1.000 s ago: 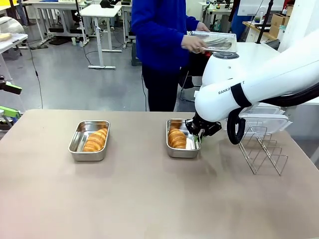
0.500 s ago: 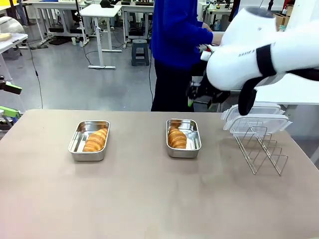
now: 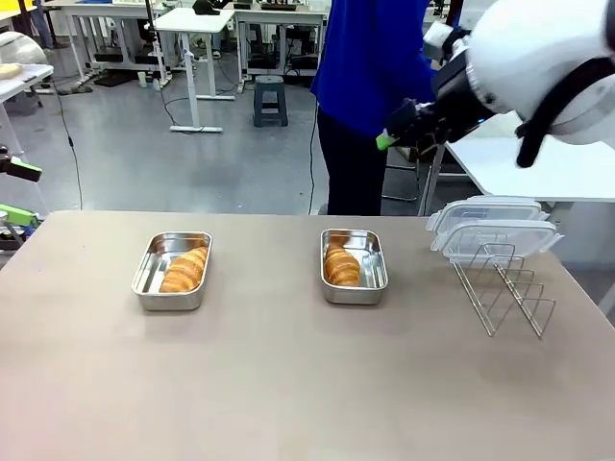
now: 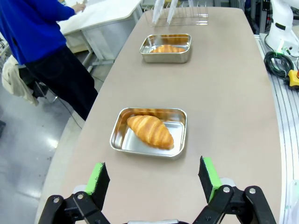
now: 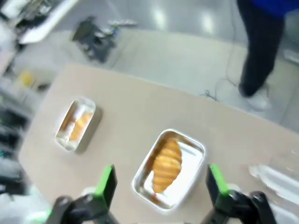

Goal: Place the bread in airtight containers.
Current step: Once an object is inside an Airtight Container , place the container in the center of the table, then pick up one Airtight Container lid and hand it to the human.

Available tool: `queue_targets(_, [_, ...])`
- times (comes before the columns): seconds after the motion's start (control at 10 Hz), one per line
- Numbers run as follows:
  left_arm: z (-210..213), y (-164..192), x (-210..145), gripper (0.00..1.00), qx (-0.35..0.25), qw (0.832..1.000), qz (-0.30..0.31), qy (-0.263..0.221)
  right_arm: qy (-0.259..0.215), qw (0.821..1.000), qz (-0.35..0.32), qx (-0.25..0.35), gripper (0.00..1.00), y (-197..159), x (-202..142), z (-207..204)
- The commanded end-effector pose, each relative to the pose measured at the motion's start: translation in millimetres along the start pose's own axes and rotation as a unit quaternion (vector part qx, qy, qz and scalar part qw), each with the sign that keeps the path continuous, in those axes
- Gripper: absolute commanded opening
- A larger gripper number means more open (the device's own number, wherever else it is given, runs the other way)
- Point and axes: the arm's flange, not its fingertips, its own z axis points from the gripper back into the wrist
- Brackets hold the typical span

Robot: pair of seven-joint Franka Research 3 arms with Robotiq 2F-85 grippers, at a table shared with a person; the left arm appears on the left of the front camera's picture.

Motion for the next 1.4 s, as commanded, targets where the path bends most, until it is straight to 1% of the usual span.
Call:
queue_targets(0.0, [-2.3,-2.2,-1.1,1.0,0.007,1.0,-0.006,-0.013,-0.036,0.985,0.116,0.119,1.0,-81.6,-62.1,26.0])
queue_targets(0.1, [-2.3,-2.2,-1.1,1.0,0.007,1.0,-0.006,-0.013,-0.043,0.98,0.148,0.129,1.0,-93.9,-73.8,34.8])
queue_targets(0.3, [-2.3,-2.2,-1.1,1.0,0.007,1.0,-0.006,-0.013,-0.04,0.968,0.199,0.146,1.0,-117.0,-89.8,41.7])
queue_targets(0.4, [-2.3,-2.2,-1.1,1.0,0.007,1.0,-0.006,-0.013,-0.044,0.963,0.219,0.152,1.0,-124.6,-95.7,43.6])
queue_targets(0.5, [-2.3,-2.2,-1.1,1.0,0.007,1.0,-0.006,-0.013,-0.057,0.959,0.229,0.156,1.0,-128.2,-101.7,46.3])
queue_targets(0.6, [-2.3,-2.2,-1.1,1.0,0.007,1.0,-0.006,-0.013,-0.067,0.96,0.23,0.148,1.0,-130.3,-105.8,48.8])
queue_targets(0.7, [-2.3,-2.2,-1.1,1.0,0.007,1.0,-0.006,-0.013,-0.073,0.958,0.231,0.152,1.0,-124.5,-109.0,46.9])
queue_targets(0.8, [-2.3,-2.2,-1.1,1.0,0.007,1.0,-0.006,-0.013,-0.052,0.961,0.225,0.151,1.0,-132.5,-113.7,55.4])
queue_targets(1.3, [-2.3,-2.2,-1.1,1.0,0.007,1.0,-0.006,-0.013,-0.052,0.961,0.225,0.151,1.0,-132.5,-113.7,55.4])
